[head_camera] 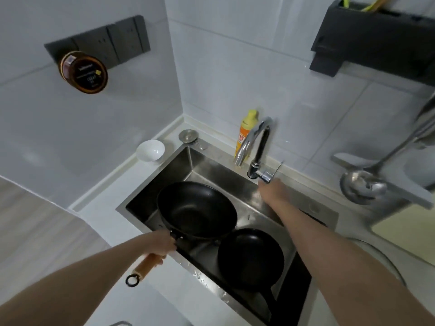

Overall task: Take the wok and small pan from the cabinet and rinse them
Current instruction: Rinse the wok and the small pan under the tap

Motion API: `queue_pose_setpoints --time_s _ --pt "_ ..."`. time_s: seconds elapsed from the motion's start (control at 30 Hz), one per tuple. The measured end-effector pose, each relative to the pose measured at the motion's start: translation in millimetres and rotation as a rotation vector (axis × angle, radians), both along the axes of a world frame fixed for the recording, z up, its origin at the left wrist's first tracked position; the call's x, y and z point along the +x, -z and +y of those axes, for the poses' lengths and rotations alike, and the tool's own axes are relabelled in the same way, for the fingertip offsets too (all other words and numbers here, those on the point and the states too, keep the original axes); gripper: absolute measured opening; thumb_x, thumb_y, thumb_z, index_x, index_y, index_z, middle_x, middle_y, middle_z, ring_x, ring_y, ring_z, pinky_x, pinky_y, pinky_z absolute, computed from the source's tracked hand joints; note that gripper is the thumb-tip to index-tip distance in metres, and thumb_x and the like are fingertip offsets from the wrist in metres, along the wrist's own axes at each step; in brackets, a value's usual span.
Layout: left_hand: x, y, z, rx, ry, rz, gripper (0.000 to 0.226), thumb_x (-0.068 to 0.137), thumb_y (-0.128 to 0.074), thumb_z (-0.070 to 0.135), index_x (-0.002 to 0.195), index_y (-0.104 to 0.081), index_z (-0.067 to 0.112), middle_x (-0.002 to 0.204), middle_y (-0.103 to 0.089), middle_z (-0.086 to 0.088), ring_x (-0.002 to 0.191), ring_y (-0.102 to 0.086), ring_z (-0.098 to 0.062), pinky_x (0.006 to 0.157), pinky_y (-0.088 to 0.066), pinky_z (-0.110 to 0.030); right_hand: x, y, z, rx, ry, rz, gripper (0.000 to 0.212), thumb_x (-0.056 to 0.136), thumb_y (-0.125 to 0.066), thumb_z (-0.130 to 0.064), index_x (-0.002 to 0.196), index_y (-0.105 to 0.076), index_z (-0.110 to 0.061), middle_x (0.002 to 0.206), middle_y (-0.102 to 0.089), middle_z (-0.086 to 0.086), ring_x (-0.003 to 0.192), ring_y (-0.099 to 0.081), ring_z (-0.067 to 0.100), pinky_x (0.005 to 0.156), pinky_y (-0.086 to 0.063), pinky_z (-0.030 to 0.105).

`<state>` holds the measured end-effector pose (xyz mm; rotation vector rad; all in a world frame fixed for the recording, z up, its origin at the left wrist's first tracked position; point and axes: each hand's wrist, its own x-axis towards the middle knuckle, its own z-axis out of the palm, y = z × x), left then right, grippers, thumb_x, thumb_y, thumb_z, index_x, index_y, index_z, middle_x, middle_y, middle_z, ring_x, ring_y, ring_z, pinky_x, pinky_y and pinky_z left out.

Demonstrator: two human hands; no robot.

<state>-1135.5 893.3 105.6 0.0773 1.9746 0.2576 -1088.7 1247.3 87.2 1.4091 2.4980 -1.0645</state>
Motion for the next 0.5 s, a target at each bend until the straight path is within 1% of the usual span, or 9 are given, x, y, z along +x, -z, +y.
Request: queue_pose_setpoints --time_s 0.07,0.13,0.17,0.23,0.33,0.43,0.5 --pt "-0.7 -7.7 21.6 0.083 -0.095 -0.047 0.006 0.09 -0.053 0.012 0.088 -0.052 0.007 0.065 -0.056 -0.009 0.049 -0.055 -0.017 0.048 -0.049 -0.026 -9.9 0.1 17.1 -0.055 0.072 0.031 0.063 0.095 -0.053 -0.048 0.136 -0.043 -0.001 0.13 -0.06 0.02 0.117 -0.058 0.042 0.095 -0.046 0.04" --pt "-9.1 -21.3 39.7 0.128 -0.181 -0.112 0.005 0.086 -0.052 0.01 0.082 -0.052 0.007 0.062 -0.055 -0.008 0.05 -0.052 -0.016 0.051 -0.048 -0.025 -21.9 3.8 31.7 -0.116 0.133 0.088 0.066 0.095 -0.055 -0.046 0.141 -0.038 -0.002 0.137 -0.055 0.022 0.122 -0.054 0.043 0.1 -0.045 0.042" --pt "-12.6 -27.5 47.3 0.132 -0.21 -0.139 0.006 0.086 -0.051 0.01 0.08 -0.052 0.007 0.062 -0.056 -0.008 0.052 -0.052 -0.016 0.054 -0.048 -0.025 -26.2 4.9 36.9 -0.137 0.164 0.114 0.065 0.094 -0.056 -0.045 0.14 -0.039 -0.003 0.137 -0.055 0.023 0.122 -0.055 0.043 0.101 -0.045 0.044" --pt "-16.5 -34.9 61.9 0.121 -0.266 -0.162 0.011 0.089 -0.049 0.009 0.079 -0.052 0.007 0.06 -0.056 -0.007 0.052 -0.051 -0.016 0.053 -0.048 -0.024 -36.6 11.6 45.4 -0.16 0.223 0.157 0.06 0.092 -0.057 -0.045 0.135 -0.046 -0.006 0.134 -0.058 0.023 0.118 -0.057 0.042 0.101 -0.046 0.046" --pt "-16.6 -29.9 79.5 0.08 -0.291 -0.167 0.013 0.092 -0.047 0.01 0.081 -0.053 0.006 0.056 -0.058 -0.006 0.048 -0.052 -0.015 0.049 -0.046 -0.022 -41.8 14.8 49.2 -0.134 0.254 0.166 0.048 0.096 -0.051 -0.042 0.128 -0.054 -0.006 0.129 -0.061 0.023 0.116 -0.058 0.041 0.098 -0.045 0.04" --pt "-17.3 -24.1 94.8 0.069 -0.29 -0.163 0.01 0.092 -0.047 0.009 0.085 -0.052 0.005 0.062 -0.057 -0.009 0.049 -0.053 -0.017 0.05 -0.046 -0.024 -43.1 14.6 53.9 -0.081 0.249 0.137 0.041 0.104 -0.04 -0.034 0.124 -0.056 -0.003 0.126 -0.061 0.023 0.116 -0.058 0.04 0.093 -0.044 0.037" --pt "-17.6 -25.4 101.4 0.064 -0.259 -0.133 0.011 0.091 -0.045 0.007 0.083 -0.052 0.004 0.066 -0.055 -0.011 0.052 -0.051 -0.02 0.052 -0.045 -0.026 -42.8 14.6 54.0 -0.061 0.246 0.115 0.038 0.105 -0.037 -0.03 0.124 -0.054 -0.001 0.125 -0.061 0.023 0.116 -0.058 0.04 0.091 -0.044 0.037"
